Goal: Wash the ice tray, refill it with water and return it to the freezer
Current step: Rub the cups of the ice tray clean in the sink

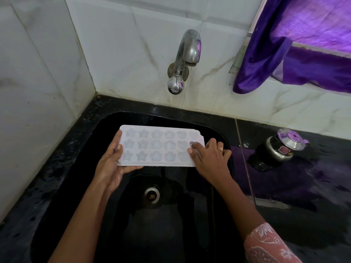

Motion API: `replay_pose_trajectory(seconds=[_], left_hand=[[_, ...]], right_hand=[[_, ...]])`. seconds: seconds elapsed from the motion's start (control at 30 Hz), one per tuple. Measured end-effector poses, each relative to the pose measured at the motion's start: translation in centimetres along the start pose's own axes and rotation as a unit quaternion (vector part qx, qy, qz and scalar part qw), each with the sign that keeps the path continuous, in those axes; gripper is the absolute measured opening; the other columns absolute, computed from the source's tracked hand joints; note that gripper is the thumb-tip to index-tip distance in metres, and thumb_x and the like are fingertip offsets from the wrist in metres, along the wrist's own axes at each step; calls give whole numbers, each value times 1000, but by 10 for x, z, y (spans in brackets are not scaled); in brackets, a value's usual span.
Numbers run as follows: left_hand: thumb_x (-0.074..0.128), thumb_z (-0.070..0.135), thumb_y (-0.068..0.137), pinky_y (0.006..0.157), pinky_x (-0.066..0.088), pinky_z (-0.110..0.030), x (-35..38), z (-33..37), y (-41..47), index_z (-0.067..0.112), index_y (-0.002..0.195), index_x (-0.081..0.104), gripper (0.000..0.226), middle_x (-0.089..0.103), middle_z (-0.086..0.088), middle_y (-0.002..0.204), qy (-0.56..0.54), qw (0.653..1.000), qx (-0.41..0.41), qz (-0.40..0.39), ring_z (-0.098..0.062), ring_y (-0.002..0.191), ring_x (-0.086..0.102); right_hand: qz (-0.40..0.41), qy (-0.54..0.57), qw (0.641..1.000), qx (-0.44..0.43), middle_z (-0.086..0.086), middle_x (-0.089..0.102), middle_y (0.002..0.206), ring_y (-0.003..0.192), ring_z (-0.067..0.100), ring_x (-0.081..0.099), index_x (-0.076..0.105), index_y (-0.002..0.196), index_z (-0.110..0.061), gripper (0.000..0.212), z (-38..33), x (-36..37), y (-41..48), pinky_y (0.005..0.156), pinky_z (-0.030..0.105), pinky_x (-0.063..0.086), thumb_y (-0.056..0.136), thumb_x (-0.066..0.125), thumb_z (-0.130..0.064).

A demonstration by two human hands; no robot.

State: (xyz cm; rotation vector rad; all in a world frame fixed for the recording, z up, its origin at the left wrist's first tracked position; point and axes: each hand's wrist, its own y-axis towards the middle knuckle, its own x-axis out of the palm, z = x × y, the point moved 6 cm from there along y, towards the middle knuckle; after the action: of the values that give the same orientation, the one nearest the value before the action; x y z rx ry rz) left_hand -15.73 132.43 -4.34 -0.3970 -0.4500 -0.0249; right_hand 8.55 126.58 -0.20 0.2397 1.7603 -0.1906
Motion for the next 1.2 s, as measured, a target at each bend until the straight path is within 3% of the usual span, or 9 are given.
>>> replay_pose_trajectory(seconds=[0.23,0.4,0.6,0.73,0.93,1.2], left_hand=[[34,15,100,53,58,-37,0,0,0,31,136,42,41,51,4,128,-2,1000,5,-5,-17,98,59],[35,16,100,51,58,-36,-1,-1,1,33,134,43,40,53,5,124,-1,1000,6,-4,-16,95,59],[35,16,100,54,58,-38,-3,-3,3,32,134,44,39,55,7,120,-1,1000,3,-8,-17,96,60],[36,17,100,55,59,-39,-3,-4,3,34,133,46,39,55,8,120,2,1000,1,-10,-18,98,59],[36,17,99,55,59,-39,-1,-6,3,37,126,50,36,52,4,129,1,1000,-3,-10,-20,101,59],[37,18,99,56,59,-39,1,-4,2,40,121,52,34,48,4,135,8,1000,2,-12,-24,111,55]], right_hand=[[-6,12,1000,-9,2,36,110,108,21,32,46,127,-34,39,-1,0,-1,90,39,21,95,29,-50],[8,8,1000,-10,0,30,102,105,22,32,50,124,-32,37,2,0,-2,82,36,16,96,30,-48],[28,-19,999,-1,4,38,111,106,22,34,50,123,-26,38,2,-2,-2,78,33,14,97,30,-46],[65,11,997,-39,2,39,109,103,20,36,48,121,-27,39,-12,-9,-4,80,32,16,95,29,-49],[-19,-25,997,-74,3,35,117,109,21,32,45,128,-34,40,-24,3,1,88,38,21,95,30,-51],[-32,-21,997,-73,4,36,117,111,22,31,46,126,-34,39,-26,4,3,90,38,20,95,31,-52]])
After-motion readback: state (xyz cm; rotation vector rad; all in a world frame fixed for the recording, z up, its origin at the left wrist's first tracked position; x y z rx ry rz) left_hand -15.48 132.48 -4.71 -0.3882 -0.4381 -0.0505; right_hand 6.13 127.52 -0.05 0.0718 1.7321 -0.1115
